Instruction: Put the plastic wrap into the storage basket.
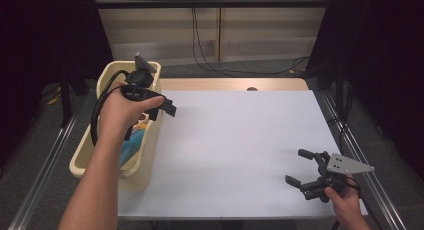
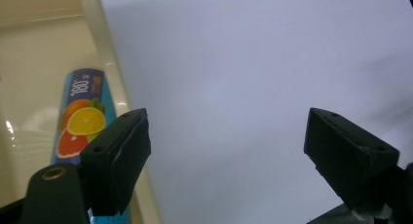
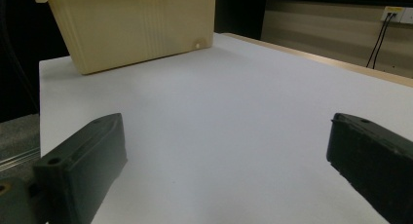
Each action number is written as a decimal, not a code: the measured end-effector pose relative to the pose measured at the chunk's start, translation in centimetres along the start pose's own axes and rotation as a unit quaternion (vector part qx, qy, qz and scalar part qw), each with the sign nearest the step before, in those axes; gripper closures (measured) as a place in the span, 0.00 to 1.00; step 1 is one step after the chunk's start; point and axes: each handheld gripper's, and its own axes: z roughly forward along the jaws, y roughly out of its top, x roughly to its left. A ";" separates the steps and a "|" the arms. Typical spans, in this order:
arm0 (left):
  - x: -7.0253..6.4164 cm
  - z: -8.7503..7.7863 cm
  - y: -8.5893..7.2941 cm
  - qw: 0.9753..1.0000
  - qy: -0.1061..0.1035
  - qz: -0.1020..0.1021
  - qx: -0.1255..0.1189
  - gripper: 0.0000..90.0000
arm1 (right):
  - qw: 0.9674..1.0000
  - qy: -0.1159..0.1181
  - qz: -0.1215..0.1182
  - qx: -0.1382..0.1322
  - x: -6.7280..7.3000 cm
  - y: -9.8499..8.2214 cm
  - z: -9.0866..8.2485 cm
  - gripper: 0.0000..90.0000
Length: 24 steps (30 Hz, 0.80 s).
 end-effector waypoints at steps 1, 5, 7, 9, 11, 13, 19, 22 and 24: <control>-0.2 0.1 0.0 1.000 -0.002 0.003 0.002 0.19 | 1.000 0.000 0.000 0.000 0.0 0.0 0.0 0.01; -1.0 0.8 0.1 1.000 -0.010 0.016 0.008 0.19 | 1.000 0.001 0.000 0.000 0.0 0.0 0.0 0.01; -1.3 1.2 0.1 1.000 -0.013 0.021 0.013 0.18 | 1.000 0.001 -0.001 0.000 0.0 0.0 0.0 0.01; -1.7 1.6 0.1 0.999 -0.016 0.024 0.015 0.18 | 1.000 0.000 -0.001 0.000 0.0 0.0 0.0 0.01; -2.1 1.9 0.2 0.999 -0.017 0.032 0.020 0.18 | 1.000 0.000 -0.001 0.000 0.0 0.0 0.1 0.01; -2.6 2.3 0.3 0.999 -0.019 0.036 0.026 0.18 | 1.000 0.000 -0.001 0.001 0.0 0.0 0.1 0.01; -3.4 3.6 0.4 0.998 -0.023 0.047 0.039 0.18 | 1.000 0.001 -0.002 0.000 0.0 0.0 0.0 0.01; -3.7 4.3 0.3 0.998 -0.024 0.050 0.044 0.18 | 1.000 0.001 -0.001 0.000 -0.1 0.0 0.0 0.01; -3.7 4.7 0.2 0.997 -0.028 0.053 0.045 0.18 | 1.000 0.001 -0.001 0.000 0.0 0.0 0.0 0.01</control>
